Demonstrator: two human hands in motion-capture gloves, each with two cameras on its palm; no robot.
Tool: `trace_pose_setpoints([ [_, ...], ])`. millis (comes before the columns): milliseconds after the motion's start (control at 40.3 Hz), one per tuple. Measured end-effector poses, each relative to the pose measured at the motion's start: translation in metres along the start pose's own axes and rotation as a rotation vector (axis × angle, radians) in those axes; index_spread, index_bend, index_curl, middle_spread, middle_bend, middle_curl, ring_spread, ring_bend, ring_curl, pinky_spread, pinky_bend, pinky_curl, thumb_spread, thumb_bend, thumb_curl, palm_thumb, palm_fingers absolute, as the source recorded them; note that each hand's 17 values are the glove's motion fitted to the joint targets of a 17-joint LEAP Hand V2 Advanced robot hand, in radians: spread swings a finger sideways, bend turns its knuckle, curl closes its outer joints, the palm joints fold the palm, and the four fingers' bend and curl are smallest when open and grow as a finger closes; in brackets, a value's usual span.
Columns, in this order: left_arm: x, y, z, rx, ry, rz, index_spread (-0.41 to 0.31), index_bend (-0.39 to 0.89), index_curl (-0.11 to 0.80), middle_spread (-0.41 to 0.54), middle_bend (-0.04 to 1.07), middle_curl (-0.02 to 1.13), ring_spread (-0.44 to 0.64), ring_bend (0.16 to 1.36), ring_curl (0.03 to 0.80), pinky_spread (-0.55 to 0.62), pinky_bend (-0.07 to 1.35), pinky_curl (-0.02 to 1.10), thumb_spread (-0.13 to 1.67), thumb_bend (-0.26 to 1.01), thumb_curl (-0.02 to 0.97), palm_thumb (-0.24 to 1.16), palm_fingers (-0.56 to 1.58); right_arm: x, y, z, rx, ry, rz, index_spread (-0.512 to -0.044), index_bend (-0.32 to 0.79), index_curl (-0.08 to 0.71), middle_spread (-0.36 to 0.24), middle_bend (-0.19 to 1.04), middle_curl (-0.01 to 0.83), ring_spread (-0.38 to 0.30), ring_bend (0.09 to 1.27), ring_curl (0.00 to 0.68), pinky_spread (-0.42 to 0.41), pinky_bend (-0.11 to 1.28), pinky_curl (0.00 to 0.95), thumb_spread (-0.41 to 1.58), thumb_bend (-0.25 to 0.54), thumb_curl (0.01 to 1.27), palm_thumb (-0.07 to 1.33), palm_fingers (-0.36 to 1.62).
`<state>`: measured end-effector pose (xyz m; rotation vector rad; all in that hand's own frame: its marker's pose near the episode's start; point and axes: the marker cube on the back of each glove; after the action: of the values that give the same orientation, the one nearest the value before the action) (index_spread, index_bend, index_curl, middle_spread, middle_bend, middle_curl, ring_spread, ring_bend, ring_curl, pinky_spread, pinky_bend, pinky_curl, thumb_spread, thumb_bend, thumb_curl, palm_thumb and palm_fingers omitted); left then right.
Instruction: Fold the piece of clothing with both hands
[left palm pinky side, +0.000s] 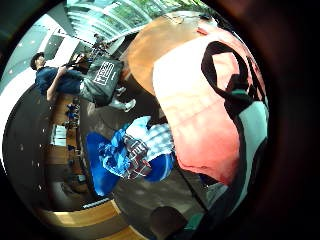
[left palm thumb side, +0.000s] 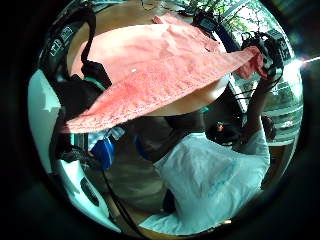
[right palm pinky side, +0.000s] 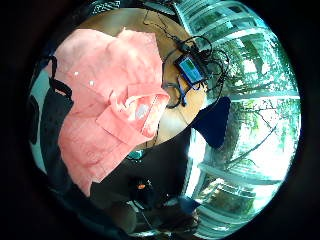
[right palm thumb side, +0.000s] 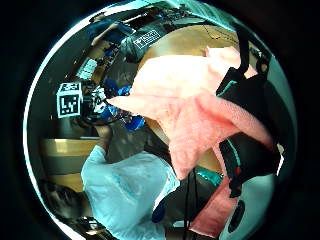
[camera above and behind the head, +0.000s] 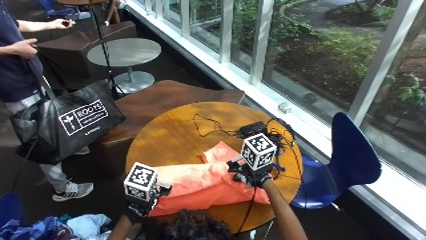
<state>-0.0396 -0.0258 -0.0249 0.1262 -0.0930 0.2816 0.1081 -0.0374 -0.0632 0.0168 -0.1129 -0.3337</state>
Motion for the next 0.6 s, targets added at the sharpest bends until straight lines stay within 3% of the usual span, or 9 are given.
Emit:
trace_pose_setpoints([
  [124, -0.023, -0.064, 0.01, -0.082, -0.002, -0.064, -0.331, 0.17, 0.403, -0.364, 0.37, 0.47, -0.42, 0.72, 0.409, -0.3, 0.32, 0.35, 1.1, 0.11, 0.426, 0.84, 1.3, 0.028, -0.094, 0.017, 0.04, 0.016, 0.115, -0.349, 0.12, 0.338, -0.298, 0.37, 0.424, -0.316, 0.74, 0.422, -0.368, 0.51, 0.378, 1.11, 0.133, 0.39, 0.91, 1.37],
  [273, -0.05, -0.154, 0.063, -0.155, -0.002, -0.149, -0.337, 0.18, 0.414, -0.376, 0.42, 0.49, -0.42, 0.77, 0.43, -0.31, 0.29, 0.36, 1.1, 0.08, 0.426, 0.86, 1.34, 0.055, -0.196, 0.083, 0.047, 0.118, 0.227, -0.351, 0.11, 0.326, -0.3, 0.41, 0.44, -0.293, 0.81, 0.446, -0.393, 0.52, 0.381, 1.07, 0.061, 0.37, 0.87, 1.37],
  [372, -0.054, -0.186, 0.1, -0.204, -0.008, -0.176, -0.343, 0.19, 0.425, -0.382, 0.46, 0.5, -0.42, 0.8, 0.442, -0.31, 0.28, 0.37, 1.12, 0.07, 0.424, 0.87, 1.34, 0.048, -0.201, 0.087, 0.022, 0.245, 0.277, -0.348, 0.11, 0.318, -0.294, 0.45, 0.454, -0.282, 0.84, 0.457, -0.399, 0.53, 0.381, 1.05, 0.03, 0.37, 0.87, 1.38],
  [497, -0.05, -0.193, 0.118, -0.197, -0.011, -0.195, -0.35, 0.2, 0.443, -0.384, 0.48, 0.51, -0.41, 0.81, 0.452, -0.31, 0.27, 0.38, 1.14, 0.06, 0.42, 0.89, 1.34, 0.043, -0.196, 0.082, 0.025, 0.349, 0.311, -0.346, 0.15, 0.324, -0.291, 0.51, 0.469, -0.269, 0.84, 0.463, -0.403, 0.51, 0.376, 1.02, -0.004, 0.37, 0.87, 1.4],
  [546, -0.05, -0.192, 0.12, -0.157, -0.023, -0.215, -0.352, 0.2, 0.449, -0.385, 0.49, 0.51, -0.41, 0.82, 0.456, -0.31, 0.26, 0.39, 1.15, 0.06, 0.419, 0.9, 1.33, 0.054, -0.207, 0.089, 0.086, 0.367, 0.34, -0.346, 0.15, 0.328, -0.29, 0.53, 0.473, -0.266, 0.84, 0.464, -0.404, 0.5, 0.375, 1.01, -0.014, 0.37, 0.87, 1.4],
  [596, -0.051, -0.189, 0.12, -0.099, -0.044, -0.245, -0.35, 0.2, 0.455, -0.383, 0.49, 0.51, -0.41, 0.82, 0.458, -0.3, 0.26, 0.39, 1.16, 0.05, 0.417, 0.91, 1.33, 0.071, -0.226, 0.093, 0.236, 0.391, 0.384, -0.346, 0.11, 0.317, -0.285, 0.57, 0.481, -0.266, 0.85, 0.465, -0.388, 0.5, 0.376, 0.99, -0.031, 0.36, 0.85, 1.37],
])
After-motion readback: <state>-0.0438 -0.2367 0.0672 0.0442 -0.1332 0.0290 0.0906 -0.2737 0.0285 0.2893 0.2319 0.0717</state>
